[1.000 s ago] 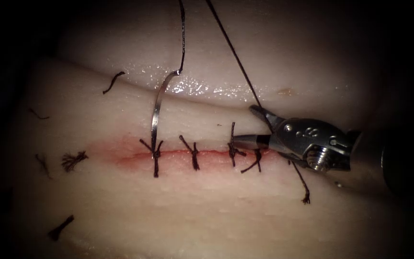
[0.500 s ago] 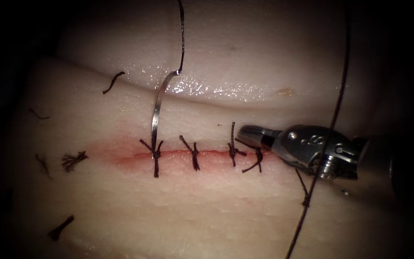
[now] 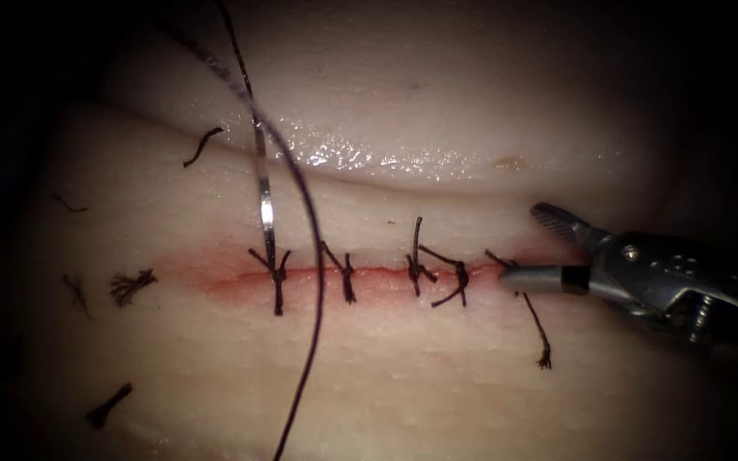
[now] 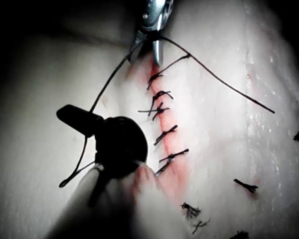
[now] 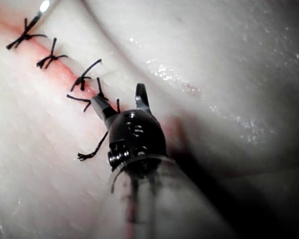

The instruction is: Wound Closure

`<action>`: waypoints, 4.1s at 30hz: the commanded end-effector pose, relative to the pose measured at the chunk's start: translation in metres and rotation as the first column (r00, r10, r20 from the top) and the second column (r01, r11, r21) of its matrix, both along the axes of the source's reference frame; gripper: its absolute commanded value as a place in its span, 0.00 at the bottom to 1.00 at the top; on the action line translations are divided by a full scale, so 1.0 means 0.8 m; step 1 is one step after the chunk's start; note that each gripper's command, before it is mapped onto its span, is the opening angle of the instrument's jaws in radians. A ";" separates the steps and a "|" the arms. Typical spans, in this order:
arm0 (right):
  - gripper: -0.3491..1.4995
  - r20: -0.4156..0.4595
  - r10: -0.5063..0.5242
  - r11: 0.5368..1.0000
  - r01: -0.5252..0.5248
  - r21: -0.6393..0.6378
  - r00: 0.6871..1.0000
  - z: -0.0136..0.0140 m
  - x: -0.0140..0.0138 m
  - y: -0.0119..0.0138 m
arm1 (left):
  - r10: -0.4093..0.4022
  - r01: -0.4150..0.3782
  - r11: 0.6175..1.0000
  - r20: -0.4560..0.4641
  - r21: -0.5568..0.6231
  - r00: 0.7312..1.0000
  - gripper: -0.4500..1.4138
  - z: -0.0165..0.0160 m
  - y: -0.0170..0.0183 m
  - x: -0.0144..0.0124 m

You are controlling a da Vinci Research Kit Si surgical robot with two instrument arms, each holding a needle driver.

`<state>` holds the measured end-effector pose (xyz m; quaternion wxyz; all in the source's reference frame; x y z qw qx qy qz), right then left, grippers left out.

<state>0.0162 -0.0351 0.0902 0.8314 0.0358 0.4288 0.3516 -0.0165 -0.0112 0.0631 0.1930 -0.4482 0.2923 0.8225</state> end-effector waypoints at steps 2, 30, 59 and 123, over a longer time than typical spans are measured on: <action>0.85 0.005 -0.003 1.000 0.003 -0.004 1.000 0.0006 0.0001 -0.0006 | 0.042 -0.041 0.999 -0.050 0.022 0.998 0.00 0.0030 0.0002 0.0004; 0.84 0.014 -0.018 1.000 0.018 -0.019 1.000 0.0018 -0.0009 -0.0027 | 0.338 -0.317 0.888 -0.006 0.333 0.941 0.99 0.0162 -0.0080 0.0046; 0.69 0.054 -0.066 0.996 0.069 -0.052 0.996 -0.0066 -0.0065 -0.0039 | 0.435 -0.447 0.865 0.102 0.226 0.894 0.52 0.0135 -0.0208 -0.0275; 0.55 0.058 -0.071 0.995 0.075 -0.067 0.996 -0.0059 -0.0067 -0.0043 | 0.554 -0.520 0.766 0.021 0.379 0.832 0.00 0.0306 -0.0231 -0.0368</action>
